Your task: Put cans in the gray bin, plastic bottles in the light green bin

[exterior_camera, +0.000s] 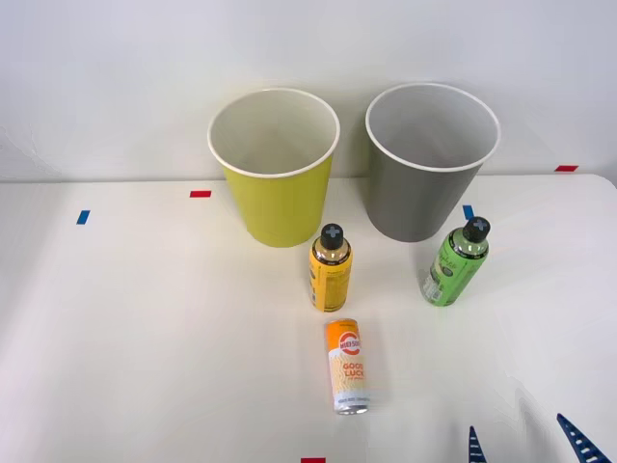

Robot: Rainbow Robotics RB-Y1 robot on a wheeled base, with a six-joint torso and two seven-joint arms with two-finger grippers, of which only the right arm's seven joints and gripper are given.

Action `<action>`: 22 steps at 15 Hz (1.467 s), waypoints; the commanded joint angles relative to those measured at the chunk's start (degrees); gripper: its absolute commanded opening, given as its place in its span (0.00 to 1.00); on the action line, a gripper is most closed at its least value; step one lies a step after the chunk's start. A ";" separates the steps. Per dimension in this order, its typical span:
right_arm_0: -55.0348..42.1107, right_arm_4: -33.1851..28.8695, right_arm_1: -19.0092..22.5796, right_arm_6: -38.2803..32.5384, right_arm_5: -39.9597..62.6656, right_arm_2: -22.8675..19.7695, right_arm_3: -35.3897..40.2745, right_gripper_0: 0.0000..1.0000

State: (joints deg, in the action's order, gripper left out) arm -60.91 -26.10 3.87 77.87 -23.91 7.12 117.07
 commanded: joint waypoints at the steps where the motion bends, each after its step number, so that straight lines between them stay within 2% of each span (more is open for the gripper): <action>1: 0.00 0.00 0.00 0.00 0.00 0.00 0.00 1.00; 22: 0.00 0.00 0.00 0.00 0.00 0.00 0.00 1.00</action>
State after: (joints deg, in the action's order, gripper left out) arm -60.91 -26.10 3.87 77.87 -23.91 7.12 117.07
